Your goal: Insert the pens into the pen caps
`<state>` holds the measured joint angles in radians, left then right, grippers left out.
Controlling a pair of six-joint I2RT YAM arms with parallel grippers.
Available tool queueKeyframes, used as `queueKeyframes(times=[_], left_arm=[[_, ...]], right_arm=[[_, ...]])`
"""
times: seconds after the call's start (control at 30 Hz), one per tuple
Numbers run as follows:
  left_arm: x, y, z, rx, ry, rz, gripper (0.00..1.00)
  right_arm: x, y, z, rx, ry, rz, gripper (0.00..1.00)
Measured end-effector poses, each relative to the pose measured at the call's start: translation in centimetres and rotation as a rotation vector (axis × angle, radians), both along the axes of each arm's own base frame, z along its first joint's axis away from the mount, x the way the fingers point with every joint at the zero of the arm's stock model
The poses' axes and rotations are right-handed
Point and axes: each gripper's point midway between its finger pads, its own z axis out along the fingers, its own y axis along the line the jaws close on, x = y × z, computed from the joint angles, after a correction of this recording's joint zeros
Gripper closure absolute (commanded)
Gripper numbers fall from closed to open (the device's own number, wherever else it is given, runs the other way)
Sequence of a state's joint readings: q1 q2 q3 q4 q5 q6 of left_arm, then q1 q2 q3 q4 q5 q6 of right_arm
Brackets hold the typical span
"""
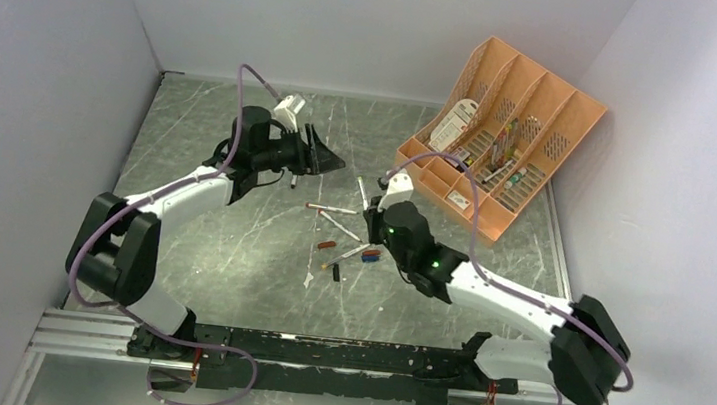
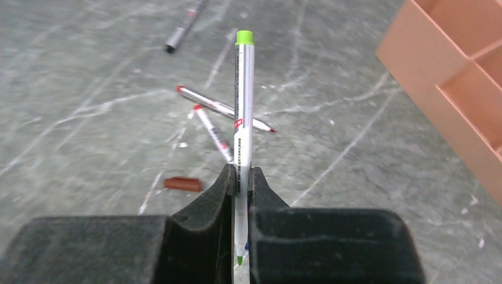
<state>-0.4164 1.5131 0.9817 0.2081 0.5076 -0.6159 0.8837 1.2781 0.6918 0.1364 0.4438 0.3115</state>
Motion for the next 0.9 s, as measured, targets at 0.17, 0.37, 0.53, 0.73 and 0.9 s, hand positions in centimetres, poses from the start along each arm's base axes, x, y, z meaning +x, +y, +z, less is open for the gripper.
queueKeyframes(times=[0.17, 0.37, 0.53, 0.73, 0.9], left_arm=[[-0.9, -1.5, 1.1, -0.181, 0.062, -0.117, 0.29], [-2.4, -2.9, 3.6, -0.312, 0.064, -0.242, 0.32], [-3.8, -3.9, 3.4, -0.314, 0.089, -0.320, 0.39], [-5.8, -4.5, 2.3, -0.212, 0.053, -0.443, 0.32], [-5.9, -4.2, 2.8, -0.125, -0.025, -0.523, 0.27]], right_arm=[[-2.5, 0.6, 2.8, 0.077, -0.071, 0.147, 1.00], [-4.2, 2.1, 5.1, 0.118, -0.114, 0.276, 1.00], [-4.7, 2.8, 5.0, 0.105, -0.111, 0.331, 1.00], [-5.5, 4.0, 5.9, 0.086, -0.103, 0.422, 1.00], [-6.9, 5.0, 8.8, 0.051, -0.079, 0.543, 1.00]])
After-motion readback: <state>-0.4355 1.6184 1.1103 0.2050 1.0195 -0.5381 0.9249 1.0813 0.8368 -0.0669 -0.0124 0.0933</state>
